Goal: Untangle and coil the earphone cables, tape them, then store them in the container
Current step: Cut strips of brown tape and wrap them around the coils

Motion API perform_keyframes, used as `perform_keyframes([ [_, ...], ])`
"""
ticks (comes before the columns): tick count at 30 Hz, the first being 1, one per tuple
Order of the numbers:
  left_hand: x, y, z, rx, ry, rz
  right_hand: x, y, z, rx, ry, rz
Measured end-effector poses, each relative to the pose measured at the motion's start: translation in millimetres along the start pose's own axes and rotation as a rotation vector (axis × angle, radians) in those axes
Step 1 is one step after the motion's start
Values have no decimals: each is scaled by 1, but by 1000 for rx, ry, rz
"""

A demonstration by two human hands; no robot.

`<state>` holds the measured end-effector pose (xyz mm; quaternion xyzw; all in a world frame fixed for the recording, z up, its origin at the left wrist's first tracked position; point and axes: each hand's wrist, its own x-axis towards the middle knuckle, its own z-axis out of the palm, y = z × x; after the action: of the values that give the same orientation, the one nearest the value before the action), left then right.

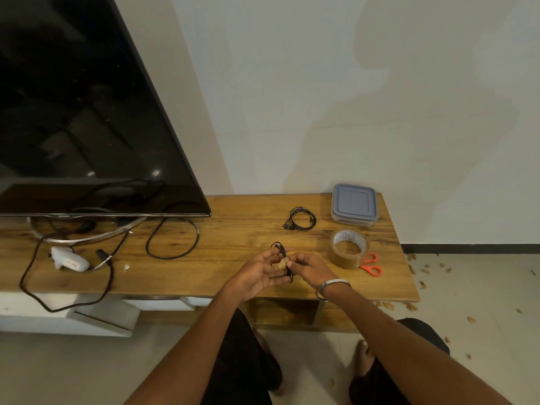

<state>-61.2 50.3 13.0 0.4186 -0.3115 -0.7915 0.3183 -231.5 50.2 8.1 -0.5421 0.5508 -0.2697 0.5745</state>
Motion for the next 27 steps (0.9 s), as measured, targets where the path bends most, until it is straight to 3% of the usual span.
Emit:
perform_keyframes([
  [8, -5, -4, -2, -3, -27, 61, 0, -2, 2, -27, -7, 0],
  [19, 4, -6, 3, 116, 216, 57, -1, -1, 5, -68, 3, -27],
  [27, 8, -6, 4, 131, 221, 37, 9, 4, 10, -110, 78, -95],
])
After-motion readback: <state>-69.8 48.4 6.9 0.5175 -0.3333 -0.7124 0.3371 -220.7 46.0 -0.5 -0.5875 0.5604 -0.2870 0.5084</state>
